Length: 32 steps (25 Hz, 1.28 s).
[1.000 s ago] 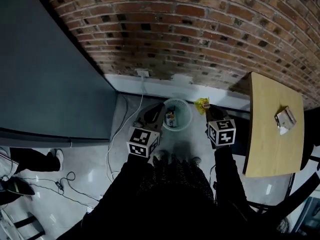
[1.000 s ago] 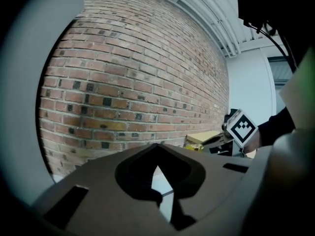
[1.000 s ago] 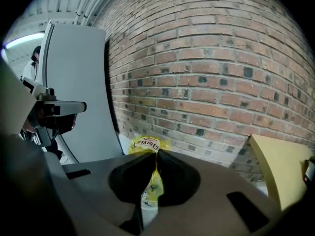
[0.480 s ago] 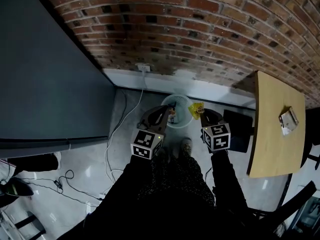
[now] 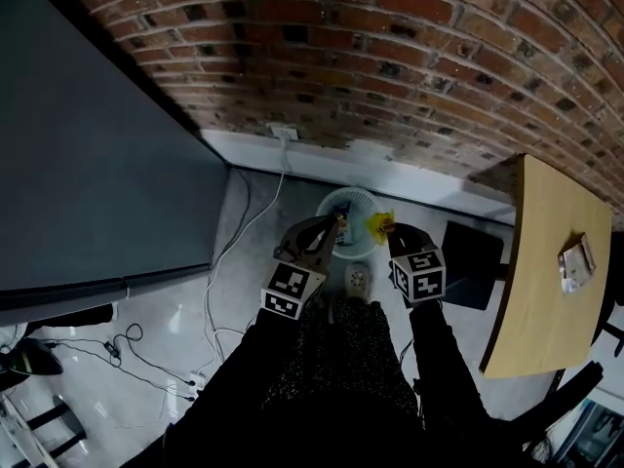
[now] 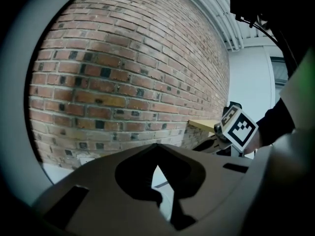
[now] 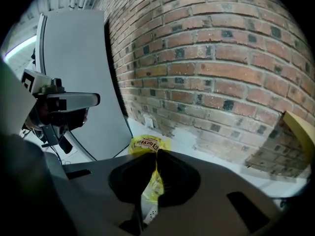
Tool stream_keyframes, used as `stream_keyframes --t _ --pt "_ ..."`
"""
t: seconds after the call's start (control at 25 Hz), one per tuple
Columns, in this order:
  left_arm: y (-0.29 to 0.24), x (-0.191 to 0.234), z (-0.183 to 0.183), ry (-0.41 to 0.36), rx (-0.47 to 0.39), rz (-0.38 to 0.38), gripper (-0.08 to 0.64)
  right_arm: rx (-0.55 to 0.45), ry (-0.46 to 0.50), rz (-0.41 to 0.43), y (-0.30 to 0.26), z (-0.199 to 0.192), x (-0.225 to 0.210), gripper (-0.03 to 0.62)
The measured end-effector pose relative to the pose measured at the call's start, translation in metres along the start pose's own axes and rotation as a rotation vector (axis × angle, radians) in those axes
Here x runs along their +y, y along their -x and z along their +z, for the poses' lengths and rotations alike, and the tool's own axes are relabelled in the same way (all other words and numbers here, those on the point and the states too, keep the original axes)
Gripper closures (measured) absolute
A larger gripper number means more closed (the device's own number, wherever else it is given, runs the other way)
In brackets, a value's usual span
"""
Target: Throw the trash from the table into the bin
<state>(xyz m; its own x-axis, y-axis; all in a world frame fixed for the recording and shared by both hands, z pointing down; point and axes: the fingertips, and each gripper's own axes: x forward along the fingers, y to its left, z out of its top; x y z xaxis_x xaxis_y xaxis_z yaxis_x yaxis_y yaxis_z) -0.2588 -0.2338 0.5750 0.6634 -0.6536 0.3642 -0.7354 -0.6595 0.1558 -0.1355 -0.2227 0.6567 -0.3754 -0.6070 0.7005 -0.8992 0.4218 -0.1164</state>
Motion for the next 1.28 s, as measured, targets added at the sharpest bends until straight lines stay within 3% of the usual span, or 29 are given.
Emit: stream_keyframes --t 0.24,0.44,0.72,1.28 --pt "-0.036 -0.004 -0.035 -0.014 0.079 -0.027 0.554 0.056 0.021 0.057 -0.041 -0.019 -0.008 0.574" --pt "-0.059 0.008 -0.064 0.001 0.134 0.005 0.554 0.086 0.045 0.103 -0.080 -0.039 -0.020 0.573" --pt "-0.085 0.010 -0.124 0.026 0.223 -0.009 0.555 0.122 -0.046 0.141 -0.125 -0.082 -0.037 0.574" --pt "-0.145 0.026 -0.179 0.036 0.244 -0.042 0.554 0.127 -0.143 0.121 -0.188 -0.132 -0.058 0.572"
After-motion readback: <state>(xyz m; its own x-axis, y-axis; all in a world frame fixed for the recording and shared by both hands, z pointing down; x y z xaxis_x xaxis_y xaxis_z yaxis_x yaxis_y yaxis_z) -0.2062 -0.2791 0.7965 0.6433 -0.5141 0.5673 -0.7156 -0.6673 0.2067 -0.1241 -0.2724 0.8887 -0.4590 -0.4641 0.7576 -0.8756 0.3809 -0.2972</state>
